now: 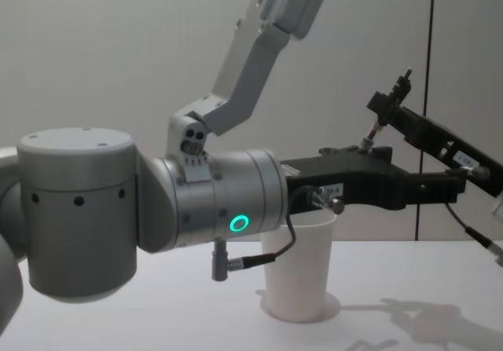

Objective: Place the pen into the pen holder.

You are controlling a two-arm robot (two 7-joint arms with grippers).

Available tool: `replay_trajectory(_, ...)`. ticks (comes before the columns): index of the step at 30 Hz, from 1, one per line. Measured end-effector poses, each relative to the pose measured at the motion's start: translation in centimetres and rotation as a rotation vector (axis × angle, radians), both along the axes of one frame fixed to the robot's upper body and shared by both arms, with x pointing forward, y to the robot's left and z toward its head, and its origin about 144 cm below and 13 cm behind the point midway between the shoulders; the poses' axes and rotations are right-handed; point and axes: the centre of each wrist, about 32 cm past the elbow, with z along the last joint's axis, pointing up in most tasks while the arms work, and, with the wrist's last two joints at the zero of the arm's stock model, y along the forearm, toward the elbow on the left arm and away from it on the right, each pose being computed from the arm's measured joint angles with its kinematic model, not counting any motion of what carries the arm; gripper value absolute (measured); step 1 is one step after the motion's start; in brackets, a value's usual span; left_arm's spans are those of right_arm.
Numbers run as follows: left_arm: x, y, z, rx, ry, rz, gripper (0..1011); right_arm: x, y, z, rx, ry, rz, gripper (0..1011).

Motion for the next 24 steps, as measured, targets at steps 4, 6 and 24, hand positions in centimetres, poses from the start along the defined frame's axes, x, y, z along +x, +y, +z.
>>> replay_trajectory(4,0.0,0.0,0.0,0.0,0.0,0.0,1003,0.2,-0.2,0.0,0.0,0.007,0.01,143)
replay_trajectory(6,0.0,0.0,0.0,0.0,0.0,0.0,1003,0.3,-0.3,0.0,-0.001,0.01,0.013,143)
replay_trajectory(24,0.0,0.0,0.0,0.0,0.0,0.0,1003,1.4,-1.3,0.7,-0.053,0.03,0.046,143)
